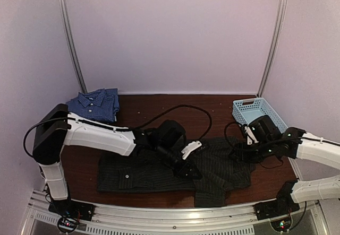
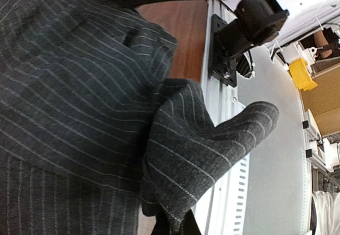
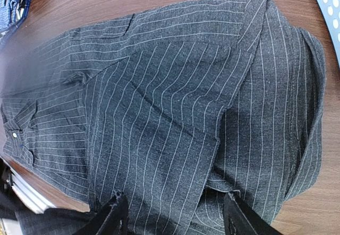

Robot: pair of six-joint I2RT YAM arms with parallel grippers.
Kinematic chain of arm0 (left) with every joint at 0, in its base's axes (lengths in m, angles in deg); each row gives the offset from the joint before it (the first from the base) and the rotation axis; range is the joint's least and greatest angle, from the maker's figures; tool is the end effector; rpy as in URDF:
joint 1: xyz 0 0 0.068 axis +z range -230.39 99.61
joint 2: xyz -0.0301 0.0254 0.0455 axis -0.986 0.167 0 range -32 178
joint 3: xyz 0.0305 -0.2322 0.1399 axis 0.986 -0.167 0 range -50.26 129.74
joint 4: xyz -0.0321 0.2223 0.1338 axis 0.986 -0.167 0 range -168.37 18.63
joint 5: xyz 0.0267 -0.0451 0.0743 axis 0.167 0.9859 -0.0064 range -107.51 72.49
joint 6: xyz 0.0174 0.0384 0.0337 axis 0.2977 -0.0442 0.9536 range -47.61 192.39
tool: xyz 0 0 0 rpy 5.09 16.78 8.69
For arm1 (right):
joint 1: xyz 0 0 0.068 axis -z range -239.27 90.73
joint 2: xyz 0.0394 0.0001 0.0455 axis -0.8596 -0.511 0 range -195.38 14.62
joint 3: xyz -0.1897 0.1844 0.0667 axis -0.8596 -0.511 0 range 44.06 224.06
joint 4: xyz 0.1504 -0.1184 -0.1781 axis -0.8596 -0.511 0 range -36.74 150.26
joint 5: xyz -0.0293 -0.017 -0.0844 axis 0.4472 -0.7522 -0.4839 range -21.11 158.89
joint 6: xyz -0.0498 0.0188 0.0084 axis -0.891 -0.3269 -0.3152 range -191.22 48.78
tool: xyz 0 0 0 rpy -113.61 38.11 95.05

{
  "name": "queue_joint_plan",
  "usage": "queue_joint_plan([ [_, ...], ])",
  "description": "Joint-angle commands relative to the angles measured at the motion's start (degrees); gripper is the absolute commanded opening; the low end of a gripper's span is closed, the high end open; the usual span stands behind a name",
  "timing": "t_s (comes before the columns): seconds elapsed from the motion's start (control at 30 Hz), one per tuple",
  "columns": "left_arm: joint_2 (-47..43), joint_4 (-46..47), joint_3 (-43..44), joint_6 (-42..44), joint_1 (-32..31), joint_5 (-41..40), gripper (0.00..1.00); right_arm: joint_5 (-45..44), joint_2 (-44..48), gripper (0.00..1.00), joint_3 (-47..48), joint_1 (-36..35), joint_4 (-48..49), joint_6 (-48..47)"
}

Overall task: Fold and stack the long sleeve shirts
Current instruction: Adjust the sleeve of the rectangle-folded shirt.

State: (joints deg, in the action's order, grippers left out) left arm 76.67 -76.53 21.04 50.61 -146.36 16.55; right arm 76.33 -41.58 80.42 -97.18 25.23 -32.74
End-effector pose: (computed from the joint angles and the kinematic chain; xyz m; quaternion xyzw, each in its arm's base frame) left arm 0.1495 -0.3844 0.1926 0.4385 0.7666 -0.4601 0.0916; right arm 0.1447 0.1185 0.2169 -0.0148 0.9515 0.2348 0.1984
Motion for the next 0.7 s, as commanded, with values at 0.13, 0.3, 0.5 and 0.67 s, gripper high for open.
queue_joint_plan([
  [0.13, 3.84, 7.96, -0.91, -5.95, 8.26, 4.85, 0.05, -0.41, 1.71, 0.62, -1.48, 0.57, 0.25, -0.25],
  [0.3, 5.44, 9.02, 0.19, -6.43, 10.74, 2.74, 0.14, 0.02, 2.14, 0.62, -2.26, 0.58, 0.98, 0.06],
  [0.5, 7.54, 8.18, 2.52, -6.91, 12.73, 0.27, 0.15, 1.45, 3.43, 0.62, -3.26, 0.56, 2.17, -1.04],
  [0.67, 7.98, 7.89, 3.05, -7.9, 13.78, -1.85, 0.15, 9.69, 6.14, 0.62, -5.17, 0.34, 6.3, -2.11],
])
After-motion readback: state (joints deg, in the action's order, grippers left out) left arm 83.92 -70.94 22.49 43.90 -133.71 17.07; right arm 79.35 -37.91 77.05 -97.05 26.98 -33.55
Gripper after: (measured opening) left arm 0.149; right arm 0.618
